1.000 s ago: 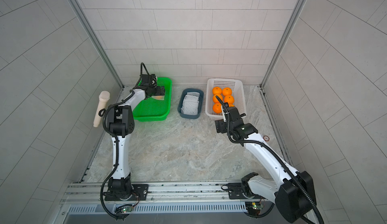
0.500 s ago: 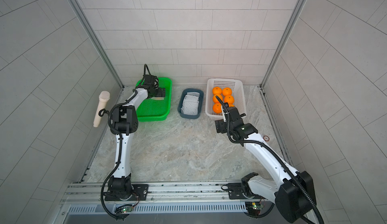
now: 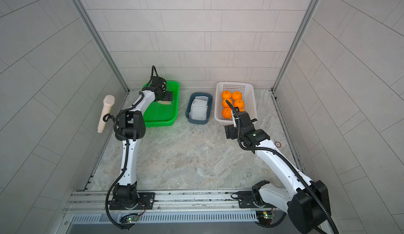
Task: Remove foam nets from oranges
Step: Pick up the orange from the basket.
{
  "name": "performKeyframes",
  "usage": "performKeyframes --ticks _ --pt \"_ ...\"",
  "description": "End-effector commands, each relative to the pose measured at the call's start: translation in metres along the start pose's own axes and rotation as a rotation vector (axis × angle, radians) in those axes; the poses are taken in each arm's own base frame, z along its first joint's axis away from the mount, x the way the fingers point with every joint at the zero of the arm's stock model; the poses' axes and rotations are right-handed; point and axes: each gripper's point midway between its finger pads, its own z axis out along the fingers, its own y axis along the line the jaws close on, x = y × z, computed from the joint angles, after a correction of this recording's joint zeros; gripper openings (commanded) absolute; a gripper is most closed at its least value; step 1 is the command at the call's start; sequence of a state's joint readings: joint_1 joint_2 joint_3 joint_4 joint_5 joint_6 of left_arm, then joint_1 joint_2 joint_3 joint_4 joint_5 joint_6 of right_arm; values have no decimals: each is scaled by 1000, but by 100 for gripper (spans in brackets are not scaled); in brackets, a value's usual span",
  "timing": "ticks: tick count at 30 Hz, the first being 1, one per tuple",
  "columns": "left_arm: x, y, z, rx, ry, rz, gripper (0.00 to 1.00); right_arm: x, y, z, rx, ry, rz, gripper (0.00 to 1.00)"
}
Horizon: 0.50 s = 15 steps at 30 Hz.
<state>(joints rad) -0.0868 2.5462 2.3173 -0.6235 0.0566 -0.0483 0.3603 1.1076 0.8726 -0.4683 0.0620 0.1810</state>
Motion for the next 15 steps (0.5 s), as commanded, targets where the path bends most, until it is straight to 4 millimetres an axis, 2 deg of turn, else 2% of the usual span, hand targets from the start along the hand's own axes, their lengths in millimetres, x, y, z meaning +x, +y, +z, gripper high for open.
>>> performKeyframes --ticks 1,5,8,11,15 --pt "9 1 6 -22 43 34 95 0 -2 -2 14 -10 0 92" --pt "14 4 10 -37 71 43 93 0 -2 -3 16 -11 1 92" --pt "12 3 6 -34 61 37 84 0 -2 -3 17 -13 1 92" --pt "2 3 -4 -36 26 26 79 0 -2 -4 16 -14 3 92" --pt "-12 3 -27 -39 -22 13 77 -1 -2 -6 11 -24 7 92"
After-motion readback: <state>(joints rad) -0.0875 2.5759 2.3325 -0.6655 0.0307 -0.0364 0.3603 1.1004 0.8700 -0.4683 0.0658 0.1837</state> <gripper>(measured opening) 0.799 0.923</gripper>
